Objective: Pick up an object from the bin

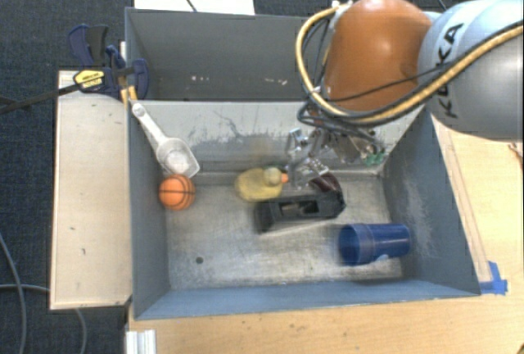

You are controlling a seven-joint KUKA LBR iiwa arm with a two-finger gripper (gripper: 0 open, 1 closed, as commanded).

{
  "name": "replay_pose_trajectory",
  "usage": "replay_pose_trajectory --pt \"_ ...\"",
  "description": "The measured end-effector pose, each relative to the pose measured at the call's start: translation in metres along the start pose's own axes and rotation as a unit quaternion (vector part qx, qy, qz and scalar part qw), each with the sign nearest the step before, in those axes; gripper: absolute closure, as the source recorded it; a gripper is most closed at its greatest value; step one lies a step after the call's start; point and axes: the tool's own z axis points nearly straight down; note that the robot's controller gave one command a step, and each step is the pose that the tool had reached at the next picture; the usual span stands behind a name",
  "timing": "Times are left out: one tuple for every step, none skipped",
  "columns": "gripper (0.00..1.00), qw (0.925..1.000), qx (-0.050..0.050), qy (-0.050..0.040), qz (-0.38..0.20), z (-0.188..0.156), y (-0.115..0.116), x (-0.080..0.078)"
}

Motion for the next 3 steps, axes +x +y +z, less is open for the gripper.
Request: replay_pose_trajectory --pt "0.00 1.0000 0.000 0.0002 0.001 0.000 0.000 0.000" --pt "0.00 1.0000 0.000 0.0002 0.002 0.000 0.000 0.000" --pt "1.00 0.9994 0.002 -0.0018 0.034 0.124 -0.028 0.040"
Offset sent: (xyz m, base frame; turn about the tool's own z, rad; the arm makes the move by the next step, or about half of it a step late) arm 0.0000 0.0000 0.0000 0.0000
